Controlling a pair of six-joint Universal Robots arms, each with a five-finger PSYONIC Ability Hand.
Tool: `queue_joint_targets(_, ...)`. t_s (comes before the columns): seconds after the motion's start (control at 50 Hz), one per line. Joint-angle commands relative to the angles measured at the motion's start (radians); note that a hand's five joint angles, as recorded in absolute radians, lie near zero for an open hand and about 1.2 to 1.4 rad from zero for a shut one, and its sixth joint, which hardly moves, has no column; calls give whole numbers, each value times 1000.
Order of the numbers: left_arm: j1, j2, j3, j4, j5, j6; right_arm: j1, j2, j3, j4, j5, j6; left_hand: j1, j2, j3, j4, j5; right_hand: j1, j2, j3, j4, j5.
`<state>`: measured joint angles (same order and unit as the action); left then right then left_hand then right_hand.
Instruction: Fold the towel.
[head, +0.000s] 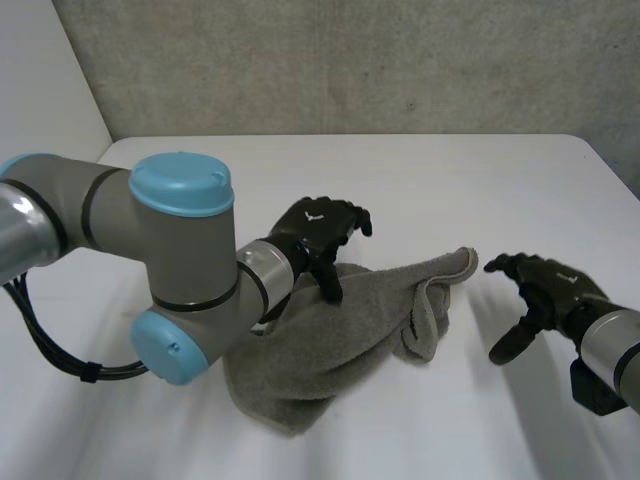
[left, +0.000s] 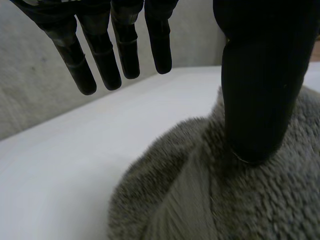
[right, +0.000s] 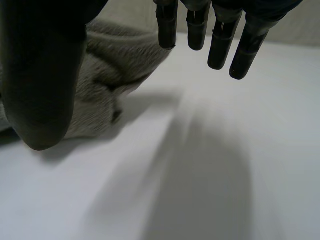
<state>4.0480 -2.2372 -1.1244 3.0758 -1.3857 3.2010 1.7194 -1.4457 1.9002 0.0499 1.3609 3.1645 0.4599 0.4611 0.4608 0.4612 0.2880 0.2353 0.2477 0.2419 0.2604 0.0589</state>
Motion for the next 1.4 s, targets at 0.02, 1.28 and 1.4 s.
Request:
queue_joint_targets(0.02, 0, -45, 29, -48, 16, 80, 8, 88, -12, 18, -91, 107, 74, 72, 73, 72, 71, -48, -60, -54, -73, -46)
queue_joint_targets(1.28, 173, 361, -368, 317, -369, -251, 339, 329, -690, -294, 167, -247, 936, 935, 935, 935, 934, 1161, 1149, 1154, 1136, 1163)
queue_joint_targets(1.4, 175, 352, -604, 328, -369, -208, 338, 419, -584, -139, 161, -305, 936, 935, 935, 935, 934, 1161, 1149, 1154, 1136, 1163)
